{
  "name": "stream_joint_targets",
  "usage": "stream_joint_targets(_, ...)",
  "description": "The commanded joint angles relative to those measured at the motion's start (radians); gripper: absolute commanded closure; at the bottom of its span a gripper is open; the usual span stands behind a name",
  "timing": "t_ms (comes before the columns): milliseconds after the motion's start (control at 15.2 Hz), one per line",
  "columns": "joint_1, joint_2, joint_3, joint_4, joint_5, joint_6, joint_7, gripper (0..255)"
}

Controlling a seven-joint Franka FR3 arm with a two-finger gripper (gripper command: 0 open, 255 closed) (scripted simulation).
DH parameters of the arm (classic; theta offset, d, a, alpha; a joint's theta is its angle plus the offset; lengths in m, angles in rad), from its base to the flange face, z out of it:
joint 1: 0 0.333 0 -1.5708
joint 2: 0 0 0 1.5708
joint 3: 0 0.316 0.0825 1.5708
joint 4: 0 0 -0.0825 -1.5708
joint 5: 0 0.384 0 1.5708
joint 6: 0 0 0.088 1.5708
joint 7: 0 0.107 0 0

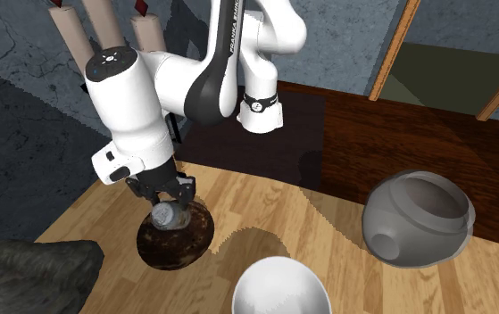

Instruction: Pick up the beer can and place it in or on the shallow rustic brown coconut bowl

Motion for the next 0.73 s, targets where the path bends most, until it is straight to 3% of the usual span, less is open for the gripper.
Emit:
stream_joint_targets(0,0.0,0.001,0.0,0.0,0.0,0.002,0.0,255)
stream_joint_targets(198,0.0,0.001,0.0,0.0,0.0,0.002,0.0,255)
stream_joint_targets(264,0.0,0.001,0.0,0.0,0.0,0.002,0.0,0)
stream_joint_targets(660,0.001,-0.026,-0.002,0.006,-0.006,-0.031,0.004,0)
